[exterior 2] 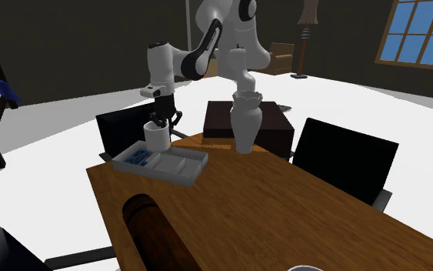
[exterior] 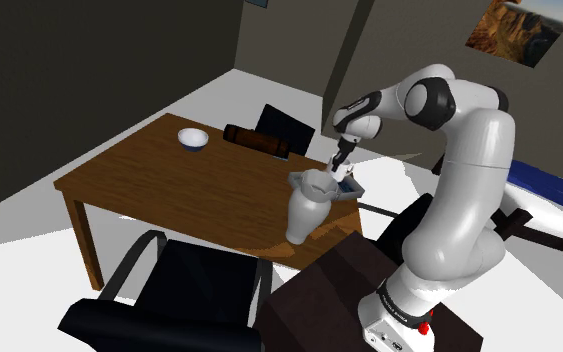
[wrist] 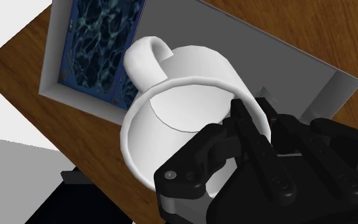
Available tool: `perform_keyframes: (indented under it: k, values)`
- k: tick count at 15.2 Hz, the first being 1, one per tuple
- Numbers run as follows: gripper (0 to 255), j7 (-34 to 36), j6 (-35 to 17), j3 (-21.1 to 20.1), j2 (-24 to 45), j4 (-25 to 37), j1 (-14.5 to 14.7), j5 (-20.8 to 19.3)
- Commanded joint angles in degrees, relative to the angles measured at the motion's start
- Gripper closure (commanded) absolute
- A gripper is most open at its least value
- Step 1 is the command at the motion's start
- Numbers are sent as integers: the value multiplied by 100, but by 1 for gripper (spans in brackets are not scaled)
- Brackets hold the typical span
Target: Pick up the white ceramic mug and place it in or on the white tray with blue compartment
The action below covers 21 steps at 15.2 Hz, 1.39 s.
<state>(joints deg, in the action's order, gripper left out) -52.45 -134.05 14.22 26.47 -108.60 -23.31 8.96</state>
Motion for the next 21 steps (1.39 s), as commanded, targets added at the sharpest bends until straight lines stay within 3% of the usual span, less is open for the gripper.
perform_keyframes:
  k: [1, 6, 14, 15, 21]
  values:
    - [255, -34, -120, -19, 93, -24, -22, 36]
    - [255, -98, -423, -85, 387, -40, -70, 136]
    - [255, -98, -423, -85, 387, -40, -70, 135]
    - [0, -97, -420, -85, 386, -37, -69, 134]
    - [0, -69, -286, -53, 250, -38, -47, 90]
